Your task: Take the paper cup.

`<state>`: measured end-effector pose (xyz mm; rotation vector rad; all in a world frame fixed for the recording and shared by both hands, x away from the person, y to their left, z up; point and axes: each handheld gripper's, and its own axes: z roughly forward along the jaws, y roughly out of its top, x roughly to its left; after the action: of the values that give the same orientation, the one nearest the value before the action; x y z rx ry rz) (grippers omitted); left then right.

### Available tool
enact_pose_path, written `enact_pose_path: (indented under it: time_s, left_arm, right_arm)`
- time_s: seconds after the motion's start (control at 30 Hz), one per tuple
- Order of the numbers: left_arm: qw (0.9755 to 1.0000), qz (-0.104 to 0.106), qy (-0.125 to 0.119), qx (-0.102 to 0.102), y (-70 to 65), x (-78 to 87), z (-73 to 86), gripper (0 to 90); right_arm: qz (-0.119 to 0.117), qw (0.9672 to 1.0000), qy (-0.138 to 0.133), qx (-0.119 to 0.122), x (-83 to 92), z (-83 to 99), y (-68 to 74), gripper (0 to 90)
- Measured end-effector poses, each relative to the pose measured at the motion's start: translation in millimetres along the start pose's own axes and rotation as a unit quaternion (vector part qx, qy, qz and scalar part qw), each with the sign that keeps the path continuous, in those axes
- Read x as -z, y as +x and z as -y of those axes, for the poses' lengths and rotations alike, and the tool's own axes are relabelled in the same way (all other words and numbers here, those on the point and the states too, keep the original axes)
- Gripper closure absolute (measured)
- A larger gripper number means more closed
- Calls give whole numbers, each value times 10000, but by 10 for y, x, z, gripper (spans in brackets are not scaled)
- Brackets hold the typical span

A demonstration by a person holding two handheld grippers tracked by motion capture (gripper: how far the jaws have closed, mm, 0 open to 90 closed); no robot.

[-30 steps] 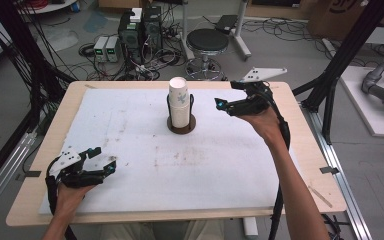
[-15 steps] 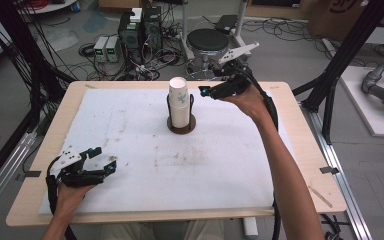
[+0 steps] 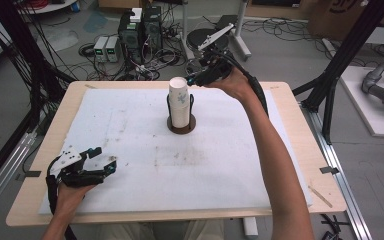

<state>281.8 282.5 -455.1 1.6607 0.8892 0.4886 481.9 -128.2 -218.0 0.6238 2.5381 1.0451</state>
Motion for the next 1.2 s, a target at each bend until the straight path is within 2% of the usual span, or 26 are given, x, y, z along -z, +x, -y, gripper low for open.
enact_pose_path:
  time_s: [0.2,0.33,0.37,0.4,0.43,0.47,0.5,0.53,0.63,0.67,0.77,0.93,1.2]
  left_arm:
    - [10000,3,-4,13,1,0,0,158]
    - [10000,11,-7,34,1,-3,0,158]
    - [10000,11,-7,34,1,-3,0,158]
    - [10000,6,-10,37,1,-4,1,158]
    - [10000,6,-10,37,1,-4,1,158]
    - [10000,8,-7,22,0,-2,0,158]
    - [10000,8,-7,22,0,-2,0,158]
    - [10000,11,-11,22,0,-1,1,158]
    - [10000,12,-12,25,1,-1,1,158]
    - [10000,14,-9,25,1,-1,1,158]
    - [10000,17,-1,11,1,0,1,158]
    - [10000,7,-1,38,2,-5,1,158]
    - [10000,4,10,41,2,-6,0,158]
  right_arm:
    - [-31,9998,177,-60,-167,-70,-41,167]
    - [-140,9989,449,90,-310,-141,-32,167]
    - [-140,9989,449,90,-310,-141,-32,167]
    - [-205,9980,573,140,-360,-181,-30,167]
    - [-205,9980,573,140,-360,-181,-30,167]
    - [-235,9969,735,150,-416,-221,-25,168]
    - [-235,9969,735,150,-416,-221,-25,168]
    - [-225,9956,885,183,-466,-252,-25,167]
    - [-231,9946,983,226,-513,-276,-31,168]
    - [-270,9934,1093,237,-561,-292,-29,168]
    - [-305,9925,1153,277,-607,-294,-25,177]
    - [-408,9882,1461,230,-747,-271,-21,197]
    - [-434,9870,1531,214,-846,-277,-22,198]
